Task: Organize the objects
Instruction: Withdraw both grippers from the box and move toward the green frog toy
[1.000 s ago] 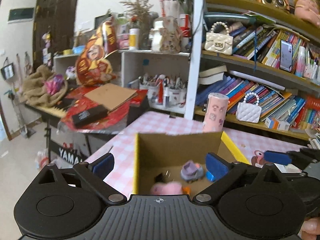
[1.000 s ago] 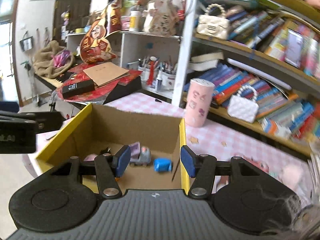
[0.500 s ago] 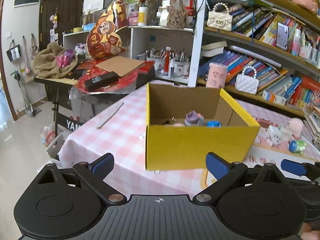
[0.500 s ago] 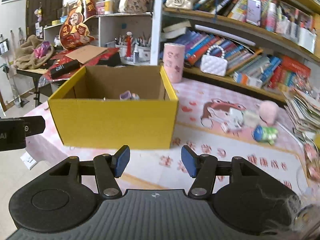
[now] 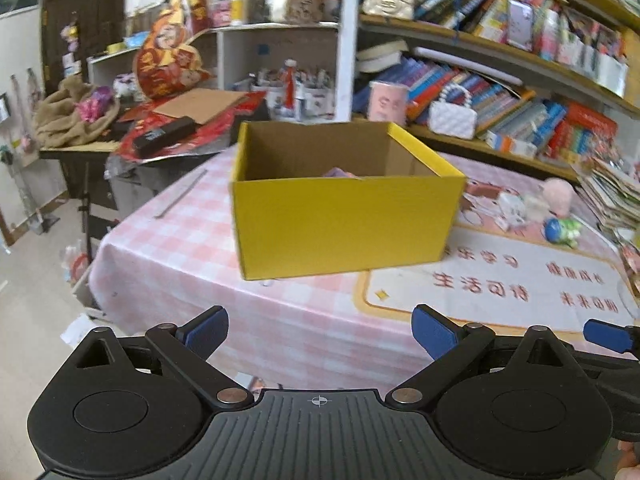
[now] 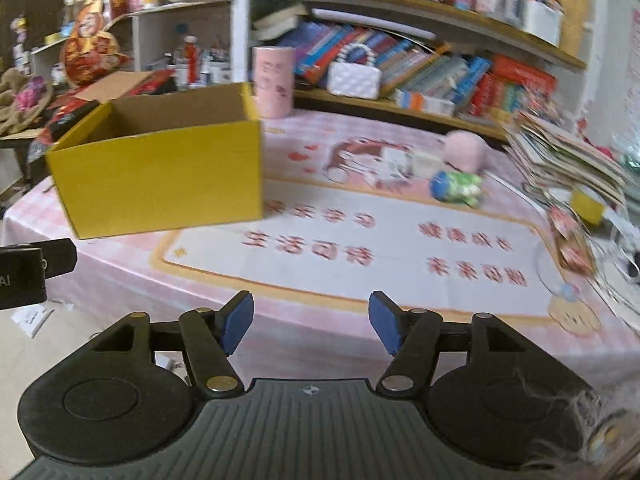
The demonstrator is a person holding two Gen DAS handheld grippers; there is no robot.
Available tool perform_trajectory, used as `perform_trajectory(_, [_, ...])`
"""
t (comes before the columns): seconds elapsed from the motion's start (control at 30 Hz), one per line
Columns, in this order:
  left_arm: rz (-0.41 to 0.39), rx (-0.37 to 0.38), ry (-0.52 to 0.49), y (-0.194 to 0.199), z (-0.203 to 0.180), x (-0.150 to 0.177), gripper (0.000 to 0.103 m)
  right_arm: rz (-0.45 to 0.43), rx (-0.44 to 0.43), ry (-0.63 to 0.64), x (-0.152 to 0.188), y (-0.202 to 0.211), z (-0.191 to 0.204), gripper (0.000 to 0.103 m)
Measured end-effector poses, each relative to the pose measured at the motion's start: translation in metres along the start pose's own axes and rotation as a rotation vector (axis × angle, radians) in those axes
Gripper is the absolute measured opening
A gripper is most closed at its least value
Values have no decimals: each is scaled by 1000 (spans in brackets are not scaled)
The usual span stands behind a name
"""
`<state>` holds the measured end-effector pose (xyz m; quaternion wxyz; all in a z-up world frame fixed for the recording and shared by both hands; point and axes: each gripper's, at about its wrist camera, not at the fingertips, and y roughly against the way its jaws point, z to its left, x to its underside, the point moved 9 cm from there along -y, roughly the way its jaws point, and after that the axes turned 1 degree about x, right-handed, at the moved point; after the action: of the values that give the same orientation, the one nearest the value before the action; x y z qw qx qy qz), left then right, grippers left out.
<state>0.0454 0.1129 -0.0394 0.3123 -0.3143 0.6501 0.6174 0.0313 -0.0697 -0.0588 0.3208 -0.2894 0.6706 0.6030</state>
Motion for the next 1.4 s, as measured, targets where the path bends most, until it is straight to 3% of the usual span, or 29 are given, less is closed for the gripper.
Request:
perform_trajectory(0.5, [49,186,-142,-32,-104,-3,100,62,180,-122,14,-13,-96,66])
perform_trajectory(0.8, [77,244,-201,-59,-164,-12,100,98,231,-168,8,-38,-150,66])
perform_trajectory(1.07, [84,232,-192,-90,-199,-30,100,105,200,-163,-13,-70,-180,67])
perform_trajectory(1.4, [81,159,-140,-130,-225,-59,100,62,100,-110,-55,-121,-206,73])
